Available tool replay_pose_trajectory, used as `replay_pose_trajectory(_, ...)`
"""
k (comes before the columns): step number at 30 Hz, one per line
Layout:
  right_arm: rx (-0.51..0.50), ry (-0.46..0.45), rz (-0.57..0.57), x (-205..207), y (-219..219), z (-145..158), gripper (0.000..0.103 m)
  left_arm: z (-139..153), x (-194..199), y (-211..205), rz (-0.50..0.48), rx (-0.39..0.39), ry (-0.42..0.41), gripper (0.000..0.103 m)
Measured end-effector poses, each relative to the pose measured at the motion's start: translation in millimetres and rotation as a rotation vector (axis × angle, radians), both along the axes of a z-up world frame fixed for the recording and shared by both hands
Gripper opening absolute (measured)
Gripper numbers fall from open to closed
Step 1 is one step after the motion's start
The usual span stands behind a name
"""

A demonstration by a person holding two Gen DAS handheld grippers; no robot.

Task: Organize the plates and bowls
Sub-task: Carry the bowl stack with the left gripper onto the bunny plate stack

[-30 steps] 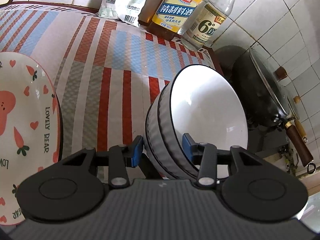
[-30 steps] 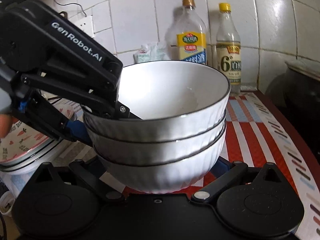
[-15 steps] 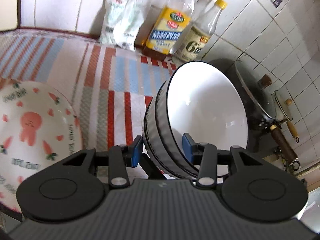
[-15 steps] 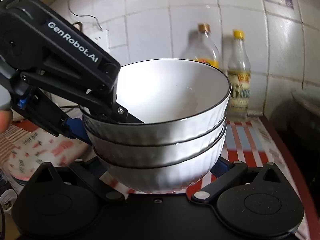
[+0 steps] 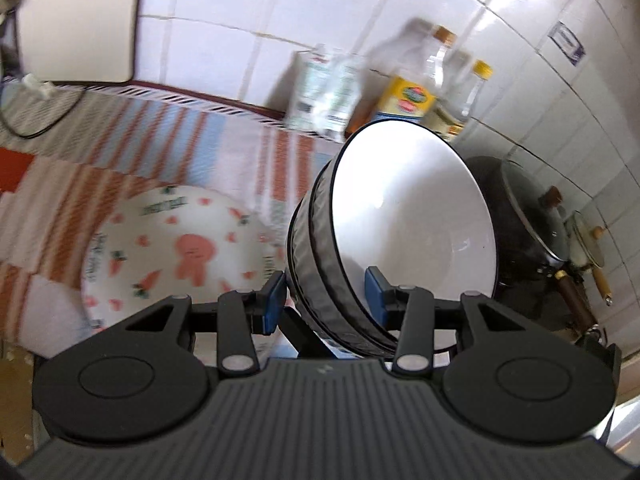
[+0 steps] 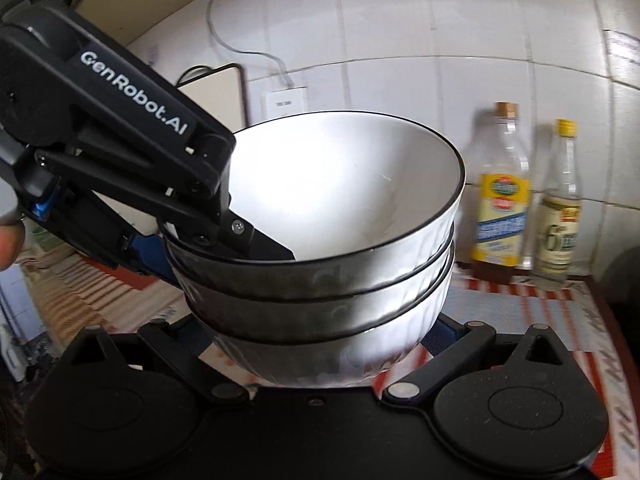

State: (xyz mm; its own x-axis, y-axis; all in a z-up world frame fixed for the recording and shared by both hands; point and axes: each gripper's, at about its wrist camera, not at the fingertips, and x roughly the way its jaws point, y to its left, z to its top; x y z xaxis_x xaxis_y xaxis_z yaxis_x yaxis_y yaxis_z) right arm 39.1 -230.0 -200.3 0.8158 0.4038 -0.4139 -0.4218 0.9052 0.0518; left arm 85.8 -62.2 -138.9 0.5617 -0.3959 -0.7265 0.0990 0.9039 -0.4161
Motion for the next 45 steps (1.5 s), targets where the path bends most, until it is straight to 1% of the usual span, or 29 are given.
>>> replay_pose_trajectory(2, 0.012, 0.024, 0.012, 2.5, 14.2, -4.7, 0.103, -5.5, 1.3, 10.5, 0.018, 0.023, 0.001, 0.041)
replay_pose_trajectory(5, 0.029, 0.067, 0.031, 11.1, 32.4, -17.4, 0.103, -18.4, 7.2, 24.8, 0.010, 0.059, 0.005, 0.041)
replay_pose_trajectory(7, 0.030, 0.075, 0.046, 17.8, 41.9, -27.6, 0.103, -29.4, 12.5, 37.0, 0.032, 0.048, 0.020, 0.041)
replay_pose_trajectory(11, 0.028, 0.095, 0.069, 28.8, 58.6, -45.5, 0.103, -47.3, 19.5, 53.2, 0.060, 0.051, 0.031, 0.041)
replay_pose_trajectory(17, 0.008, 0.128, 0.082, 45.4, 79.4, -61.0, 0.103, -67.2, 31.2, 72.6, 0.086, 0.035, 0.050, 0.041)
replay_pose_trajectory(20, -0.007, 0.160, 0.093, 54.6, 83.8, -64.9, 0.103, -74.7, 36.6, 78.1, 0.104, 0.030, 0.072, 0.041)
replay_pose_trajectory(23, -0.023, 0.172, 0.102, 57.4, 87.3, -68.7, 0.103, -80.7, 41.1, 82.9, 0.113, 0.008, 0.090, 0.041)
replay_pose_trajectory(27, -0.041, 0.196, 0.105, 62.0, 88.5, -72.5, 0.103, -86.3, 44.1, 83.5, 0.110, 0.003, 0.100, 0.041)
replay_pose_trajectory(29, -0.090, 0.180, 0.119, 60.2, 91.3, -72.0, 0.103, -88.4, 43.4, 85.6, 0.120, -0.023, 0.107, 0.041)
replay_pose_trajectory(30, -0.097, 0.180, 0.126, 60.8, 91.0, -71.7, 0.103, -88.7, 42.0, 85.4, 0.120, -0.023, 0.098, 0.041)
replay_pose_trajectory(32, -0.079, 0.196, 0.124, 61.8, 89.4, -71.9, 0.103, -88.2, 40.9, 82.1, 0.112, 0.002, 0.079, 0.041)
replay_pose_trajectory(35, -0.096, 0.213, 0.135, 64.6, 89.5, -72.7, 0.103, -85.6, 43.1, 79.0, 0.112, 0.020, 0.094, 0.041)
replay_pose_trajectory(40, -0.085, 0.256, 0.173, 70.7, 84.1, -69.3, 0.103, -87.0, 46.3, 81.6, 0.135, -0.002, 0.125, 0.041)
replay_pose_trajectory(42, -0.098, 0.278, 0.185, 73.8, 82.5, -66.7, 0.103, -88.1, 48.6, 83.3, 0.140, -0.019, 0.147, 0.041)
replay_pose_trajectory(45, -0.112, 0.305, 0.209, 70.2, 78.6, -62.1, 0.102, -88.4, 51.2, 82.5, 0.117, -0.009, 0.148, 0.041)
